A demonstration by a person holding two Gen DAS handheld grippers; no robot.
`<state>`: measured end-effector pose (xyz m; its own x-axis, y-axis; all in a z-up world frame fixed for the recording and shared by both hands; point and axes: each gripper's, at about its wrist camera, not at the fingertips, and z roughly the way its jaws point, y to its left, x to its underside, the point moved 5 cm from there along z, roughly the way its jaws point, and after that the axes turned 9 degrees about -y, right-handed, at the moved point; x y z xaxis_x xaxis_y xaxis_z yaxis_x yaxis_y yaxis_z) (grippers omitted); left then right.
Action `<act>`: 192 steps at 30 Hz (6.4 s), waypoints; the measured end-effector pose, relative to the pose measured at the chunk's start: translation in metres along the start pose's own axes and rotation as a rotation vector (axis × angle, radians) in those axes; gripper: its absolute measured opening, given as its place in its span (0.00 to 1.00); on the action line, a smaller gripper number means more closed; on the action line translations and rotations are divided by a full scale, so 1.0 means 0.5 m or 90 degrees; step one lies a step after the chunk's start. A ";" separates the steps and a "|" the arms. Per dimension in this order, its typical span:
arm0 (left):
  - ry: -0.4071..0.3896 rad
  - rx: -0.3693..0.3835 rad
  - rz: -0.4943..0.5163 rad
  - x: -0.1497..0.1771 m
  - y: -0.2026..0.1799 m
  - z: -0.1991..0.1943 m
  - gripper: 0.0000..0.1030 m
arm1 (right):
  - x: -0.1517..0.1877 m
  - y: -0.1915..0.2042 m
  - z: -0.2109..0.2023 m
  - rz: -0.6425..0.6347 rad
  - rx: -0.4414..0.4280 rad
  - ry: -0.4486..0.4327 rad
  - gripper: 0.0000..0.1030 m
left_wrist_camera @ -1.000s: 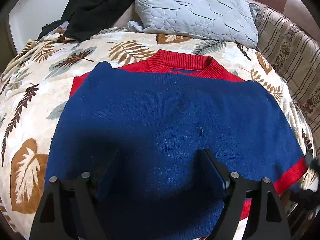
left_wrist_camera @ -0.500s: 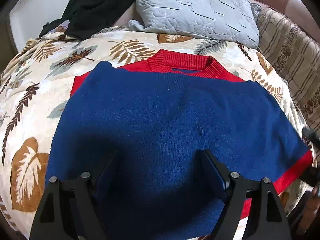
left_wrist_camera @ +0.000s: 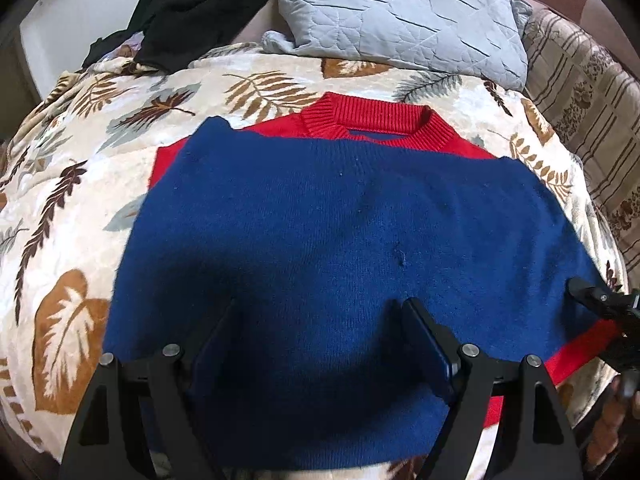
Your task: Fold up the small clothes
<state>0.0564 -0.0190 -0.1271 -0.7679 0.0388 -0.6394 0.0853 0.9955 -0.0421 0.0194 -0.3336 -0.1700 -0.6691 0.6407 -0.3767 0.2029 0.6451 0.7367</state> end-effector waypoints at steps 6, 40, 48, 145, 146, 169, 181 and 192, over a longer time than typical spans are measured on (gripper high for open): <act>-0.002 -0.041 0.051 0.024 0.015 0.036 0.85 | -0.002 0.009 0.012 -0.018 0.014 0.018 0.23; -0.037 0.249 -0.330 -0.061 0.317 -0.048 0.85 | 0.280 0.446 0.191 -0.525 -0.001 0.081 0.11; 0.055 0.361 -0.308 -0.112 0.187 0.019 0.85 | 0.278 0.455 0.155 -0.541 -0.016 0.053 0.11; -0.138 0.177 -0.239 -0.085 0.323 -0.124 0.45 | 0.281 0.394 0.042 -0.398 -0.176 0.084 0.78; -0.149 0.193 -0.209 -0.074 0.300 -0.149 0.46 | 0.274 0.384 0.036 -0.384 -0.176 0.078 0.78; -0.096 0.023 -0.081 0.011 0.232 -0.019 0.68 | 0.128 0.239 0.198 -0.059 -0.154 0.196 0.78; -0.095 0.065 -0.105 0.023 0.241 -0.012 0.70 | 0.160 0.261 0.223 -0.205 -0.038 0.195 0.65; -0.098 0.082 -0.110 0.026 0.245 -0.009 0.72 | 0.066 0.279 0.300 -0.156 -0.083 0.201 0.48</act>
<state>0.0541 0.1038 -0.1372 -0.6736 -0.1549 -0.7227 0.0483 0.9665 -0.2522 0.1329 -0.1599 -0.1638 -0.8770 0.3028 -0.3731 -0.0675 0.6910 0.7197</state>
